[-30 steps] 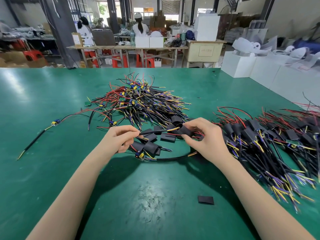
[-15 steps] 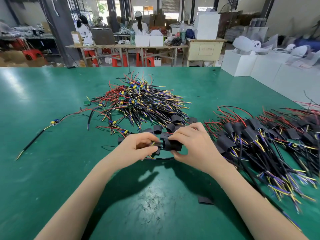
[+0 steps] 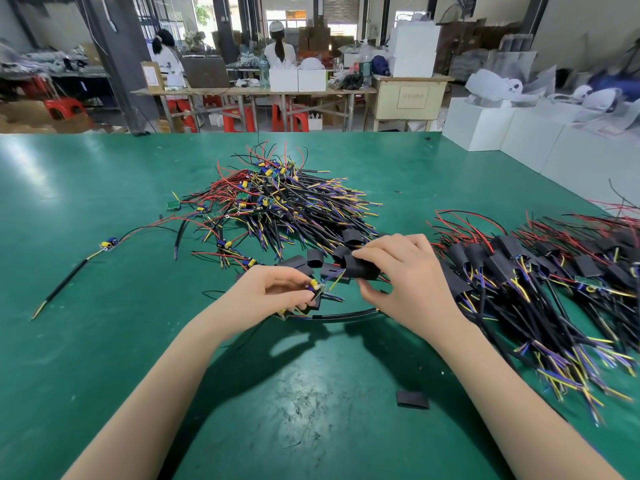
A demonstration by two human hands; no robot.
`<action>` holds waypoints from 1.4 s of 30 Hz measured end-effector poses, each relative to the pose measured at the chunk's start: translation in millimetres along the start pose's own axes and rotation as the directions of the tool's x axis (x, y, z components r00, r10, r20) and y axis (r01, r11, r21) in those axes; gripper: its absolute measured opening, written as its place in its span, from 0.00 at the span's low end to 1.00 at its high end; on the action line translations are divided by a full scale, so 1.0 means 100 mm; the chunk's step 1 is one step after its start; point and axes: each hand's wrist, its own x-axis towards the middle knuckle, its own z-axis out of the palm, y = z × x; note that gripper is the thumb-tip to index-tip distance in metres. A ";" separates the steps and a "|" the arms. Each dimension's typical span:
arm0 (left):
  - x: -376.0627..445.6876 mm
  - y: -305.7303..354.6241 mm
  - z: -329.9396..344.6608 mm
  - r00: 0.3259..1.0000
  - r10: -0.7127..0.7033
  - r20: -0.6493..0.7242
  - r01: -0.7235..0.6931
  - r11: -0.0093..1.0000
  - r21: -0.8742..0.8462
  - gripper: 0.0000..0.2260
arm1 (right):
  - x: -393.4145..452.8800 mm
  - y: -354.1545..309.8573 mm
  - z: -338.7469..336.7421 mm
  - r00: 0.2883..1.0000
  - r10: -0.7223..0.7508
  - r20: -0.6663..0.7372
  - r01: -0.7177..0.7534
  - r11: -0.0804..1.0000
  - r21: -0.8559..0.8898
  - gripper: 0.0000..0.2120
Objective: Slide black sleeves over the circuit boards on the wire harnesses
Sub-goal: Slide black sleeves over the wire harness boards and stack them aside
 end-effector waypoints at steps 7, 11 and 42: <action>0.01 0.05 0.03 0.990 0.087 -0.113 -0.089 0.996 -0.010 0.08 | -0.02 -0.13 0.07 0.990 -0.026 0.138 0.013 0.995 0.094 0.14; 0.00 0.05 0.03 0.985 0.124 -0.123 -0.130 0.991 -0.037 0.06 | -0.03 -0.14 0.08 0.986 0.007 0.167 -0.032 0.988 0.150 0.15; 0.01 0.09 0.02 0.954 0.184 -0.237 -0.241 0.940 -0.240 0.02 | 0.08 -0.36 -0.13 0.997 -0.079 -0.014 0.080 0.979 0.187 0.11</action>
